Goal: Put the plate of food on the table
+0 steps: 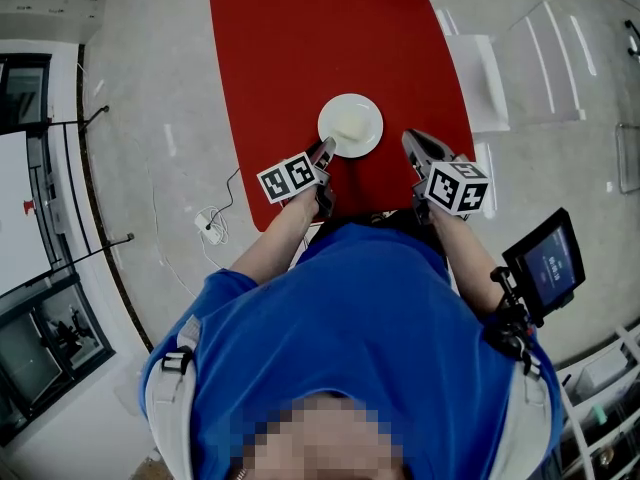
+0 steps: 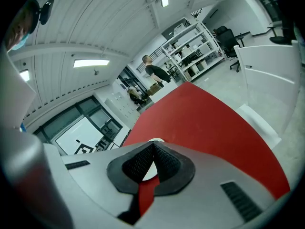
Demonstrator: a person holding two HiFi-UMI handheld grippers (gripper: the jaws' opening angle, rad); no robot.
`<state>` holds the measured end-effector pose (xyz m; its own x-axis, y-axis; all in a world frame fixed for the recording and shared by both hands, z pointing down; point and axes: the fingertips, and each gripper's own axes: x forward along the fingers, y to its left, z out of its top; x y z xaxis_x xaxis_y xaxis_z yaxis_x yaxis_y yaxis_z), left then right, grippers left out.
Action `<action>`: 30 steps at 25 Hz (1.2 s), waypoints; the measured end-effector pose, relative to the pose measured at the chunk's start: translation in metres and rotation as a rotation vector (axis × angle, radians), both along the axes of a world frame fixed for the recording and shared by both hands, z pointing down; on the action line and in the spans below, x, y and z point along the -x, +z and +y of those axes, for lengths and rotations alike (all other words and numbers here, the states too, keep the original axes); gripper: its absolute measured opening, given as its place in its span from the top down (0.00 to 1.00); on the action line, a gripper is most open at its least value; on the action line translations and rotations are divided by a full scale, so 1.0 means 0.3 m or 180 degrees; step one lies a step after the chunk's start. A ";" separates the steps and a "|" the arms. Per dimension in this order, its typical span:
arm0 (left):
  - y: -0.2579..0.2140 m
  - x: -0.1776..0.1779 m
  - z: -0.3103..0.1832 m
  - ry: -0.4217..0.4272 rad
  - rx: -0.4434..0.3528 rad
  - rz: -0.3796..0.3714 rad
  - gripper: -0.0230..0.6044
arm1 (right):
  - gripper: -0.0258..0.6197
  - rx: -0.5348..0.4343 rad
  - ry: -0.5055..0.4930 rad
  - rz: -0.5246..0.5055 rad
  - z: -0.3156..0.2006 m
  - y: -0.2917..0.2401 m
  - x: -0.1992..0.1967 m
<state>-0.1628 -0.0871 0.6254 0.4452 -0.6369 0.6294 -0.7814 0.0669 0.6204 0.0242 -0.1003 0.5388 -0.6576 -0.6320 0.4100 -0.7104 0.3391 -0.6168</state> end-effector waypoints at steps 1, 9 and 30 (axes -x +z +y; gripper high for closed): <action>-0.012 0.003 0.000 -0.0004 -0.0036 -0.0012 0.75 | 0.96 0.0004 -0.0010 -0.0006 0.002 -0.003 0.004; -0.151 -0.002 -0.011 -0.0022 -0.0420 0.0025 0.75 | 0.96 0.0008 -0.0080 -0.0021 -0.002 -0.020 0.028; -0.380 -0.126 -0.064 0.0293 -0.1211 0.0421 0.82 | 0.96 -0.0314 -0.0104 0.0080 -0.085 -0.091 0.024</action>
<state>-0.1250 -0.1063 0.5115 0.5726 -0.7667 0.2903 -0.6853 -0.2532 0.6829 0.0169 -0.1258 0.5114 -0.6689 -0.6484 0.3635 -0.7128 0.4205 -0.5613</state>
